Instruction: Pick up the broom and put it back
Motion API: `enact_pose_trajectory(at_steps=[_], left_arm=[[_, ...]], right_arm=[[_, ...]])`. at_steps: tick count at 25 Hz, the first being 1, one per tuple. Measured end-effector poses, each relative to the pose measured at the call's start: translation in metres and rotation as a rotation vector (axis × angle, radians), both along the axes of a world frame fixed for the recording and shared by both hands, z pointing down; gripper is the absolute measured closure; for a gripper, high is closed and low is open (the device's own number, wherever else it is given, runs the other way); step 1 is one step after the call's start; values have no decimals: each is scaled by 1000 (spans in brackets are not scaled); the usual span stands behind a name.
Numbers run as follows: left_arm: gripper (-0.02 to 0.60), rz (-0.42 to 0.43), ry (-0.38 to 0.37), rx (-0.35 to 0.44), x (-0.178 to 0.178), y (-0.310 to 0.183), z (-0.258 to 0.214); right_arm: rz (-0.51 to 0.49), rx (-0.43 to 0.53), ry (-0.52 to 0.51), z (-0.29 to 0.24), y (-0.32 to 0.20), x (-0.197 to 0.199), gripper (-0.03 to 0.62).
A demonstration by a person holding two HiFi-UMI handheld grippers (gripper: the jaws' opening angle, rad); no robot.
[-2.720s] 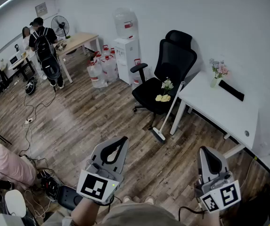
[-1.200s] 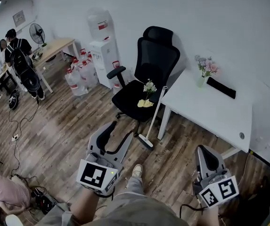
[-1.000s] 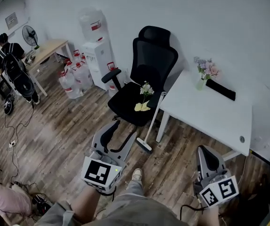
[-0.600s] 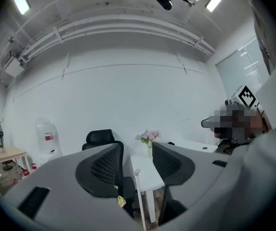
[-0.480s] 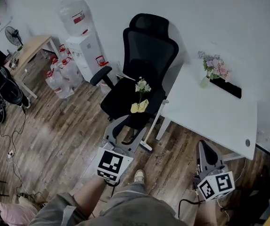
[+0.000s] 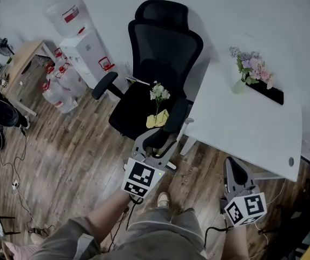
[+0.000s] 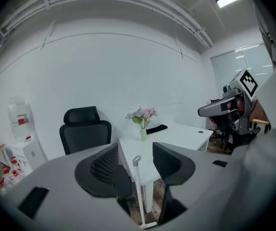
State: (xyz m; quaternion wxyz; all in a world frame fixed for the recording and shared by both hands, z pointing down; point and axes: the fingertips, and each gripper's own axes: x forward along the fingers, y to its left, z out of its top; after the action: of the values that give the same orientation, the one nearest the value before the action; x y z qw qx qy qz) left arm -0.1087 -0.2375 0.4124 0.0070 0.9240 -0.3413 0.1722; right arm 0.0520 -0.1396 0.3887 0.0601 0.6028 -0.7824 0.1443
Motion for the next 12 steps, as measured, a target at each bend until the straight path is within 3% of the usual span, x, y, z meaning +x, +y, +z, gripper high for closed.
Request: enact_pose_trajectory(at_steps=[12], left_arm=[[351, -17, -73, -107, 45, -50, 105]], right_arm=[[-4, -87, -22, 77, -39, 40, 565]])
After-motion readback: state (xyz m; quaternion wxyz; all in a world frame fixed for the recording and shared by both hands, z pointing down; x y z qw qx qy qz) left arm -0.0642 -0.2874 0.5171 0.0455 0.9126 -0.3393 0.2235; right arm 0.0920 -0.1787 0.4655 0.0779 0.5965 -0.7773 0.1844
